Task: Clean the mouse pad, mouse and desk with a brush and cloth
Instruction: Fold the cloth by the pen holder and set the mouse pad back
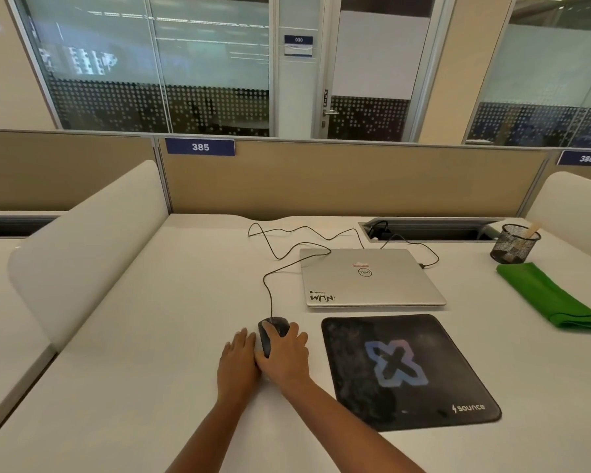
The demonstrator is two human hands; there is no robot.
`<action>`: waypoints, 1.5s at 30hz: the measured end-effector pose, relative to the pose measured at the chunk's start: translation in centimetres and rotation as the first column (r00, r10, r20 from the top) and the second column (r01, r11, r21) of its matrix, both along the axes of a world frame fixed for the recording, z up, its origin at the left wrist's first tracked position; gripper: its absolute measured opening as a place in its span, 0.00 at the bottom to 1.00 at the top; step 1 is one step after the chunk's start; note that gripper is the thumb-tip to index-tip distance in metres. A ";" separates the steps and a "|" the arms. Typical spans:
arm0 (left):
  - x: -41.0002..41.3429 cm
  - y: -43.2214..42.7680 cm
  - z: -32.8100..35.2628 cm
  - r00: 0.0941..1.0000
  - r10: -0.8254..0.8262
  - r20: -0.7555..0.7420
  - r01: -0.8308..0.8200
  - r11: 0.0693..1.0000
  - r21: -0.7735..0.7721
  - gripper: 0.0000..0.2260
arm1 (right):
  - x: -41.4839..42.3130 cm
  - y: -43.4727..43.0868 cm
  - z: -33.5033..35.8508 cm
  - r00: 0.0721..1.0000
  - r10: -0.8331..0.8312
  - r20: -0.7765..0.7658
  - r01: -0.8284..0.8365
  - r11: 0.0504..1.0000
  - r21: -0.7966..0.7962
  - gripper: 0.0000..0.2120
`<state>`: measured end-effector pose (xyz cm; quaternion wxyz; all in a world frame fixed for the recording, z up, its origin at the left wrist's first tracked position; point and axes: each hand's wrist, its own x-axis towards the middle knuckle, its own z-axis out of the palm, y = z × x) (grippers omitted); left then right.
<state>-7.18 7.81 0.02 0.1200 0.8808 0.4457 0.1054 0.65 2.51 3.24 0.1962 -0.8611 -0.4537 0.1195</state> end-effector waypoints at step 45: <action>11.2 -13.2 0.3 0.979 -0.082 -0.184 0.075 0.996 -0.048 0.24 | 12.3 -17.0 -1.7 0.955 -0.210 0.211 0.201 0.978 0.061 0.30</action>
